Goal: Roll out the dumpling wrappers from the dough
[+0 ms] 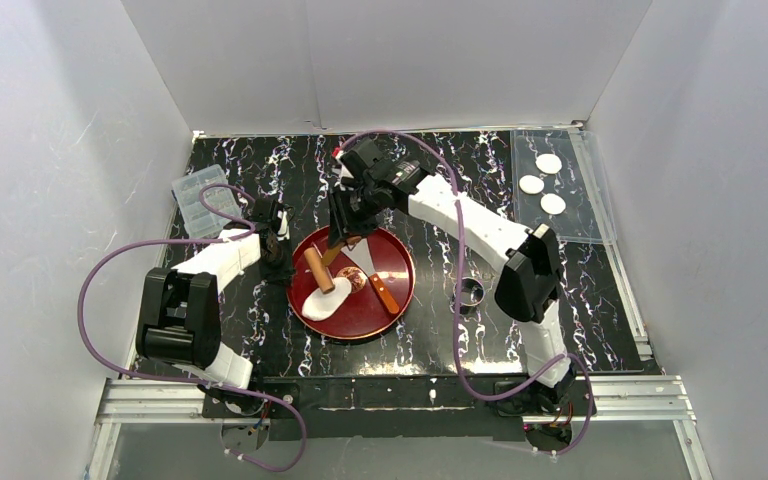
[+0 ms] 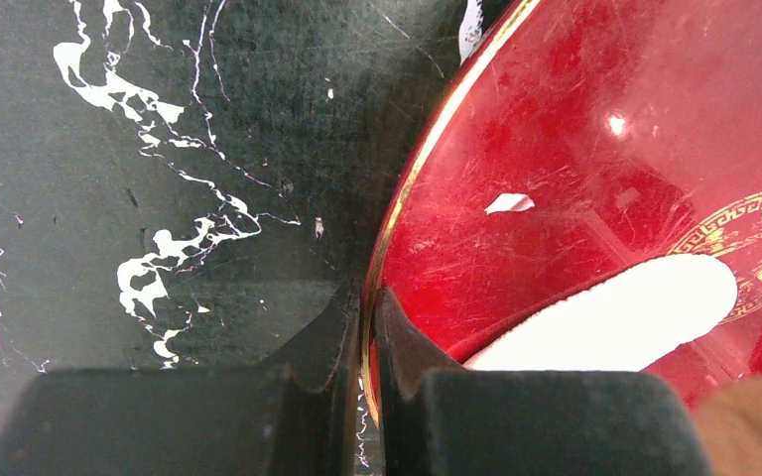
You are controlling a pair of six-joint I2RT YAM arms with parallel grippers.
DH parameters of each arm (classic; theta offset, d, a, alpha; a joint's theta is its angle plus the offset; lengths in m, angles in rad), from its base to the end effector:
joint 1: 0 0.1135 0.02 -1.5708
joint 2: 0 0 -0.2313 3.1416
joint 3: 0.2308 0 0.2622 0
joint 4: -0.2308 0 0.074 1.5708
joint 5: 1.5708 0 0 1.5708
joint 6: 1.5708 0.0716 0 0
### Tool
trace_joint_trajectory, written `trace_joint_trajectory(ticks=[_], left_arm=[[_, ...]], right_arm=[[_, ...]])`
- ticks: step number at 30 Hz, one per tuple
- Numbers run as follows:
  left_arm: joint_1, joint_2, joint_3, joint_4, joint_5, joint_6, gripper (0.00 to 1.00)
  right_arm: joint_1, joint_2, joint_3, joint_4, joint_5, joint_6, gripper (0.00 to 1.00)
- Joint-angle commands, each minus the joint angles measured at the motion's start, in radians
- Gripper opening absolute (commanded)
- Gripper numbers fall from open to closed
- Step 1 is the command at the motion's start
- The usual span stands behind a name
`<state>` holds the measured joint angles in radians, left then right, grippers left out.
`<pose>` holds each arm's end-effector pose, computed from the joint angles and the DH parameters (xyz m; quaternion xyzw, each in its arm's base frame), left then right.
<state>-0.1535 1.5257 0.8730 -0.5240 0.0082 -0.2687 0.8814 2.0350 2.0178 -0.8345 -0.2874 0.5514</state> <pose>0.3010 -0.0472 0.1028 -0.0556 0.9791 -0.0450 0.1906 0.2857 0.3785 0.2686 -0.2019 0.9056 0.3298 0.1746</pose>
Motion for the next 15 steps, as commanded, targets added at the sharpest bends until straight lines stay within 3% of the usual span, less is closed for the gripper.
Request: trace_joint_trajectory(ticks=[1, 15], left_arm=[[0.002, -0.058, -0.005, -0.01, -0.068, 0.019, 0.0], [0.002, -0.049, -0.017, 0.003, -0.061, 0.02, 0.0]], right_arm=[[0.008, 0.041, 0.001, 0.024, -0.044, 0.043, 0.01], [-0.03, 0.087, -0.081, -0.17, 0.229, -0.083, 0.01]])
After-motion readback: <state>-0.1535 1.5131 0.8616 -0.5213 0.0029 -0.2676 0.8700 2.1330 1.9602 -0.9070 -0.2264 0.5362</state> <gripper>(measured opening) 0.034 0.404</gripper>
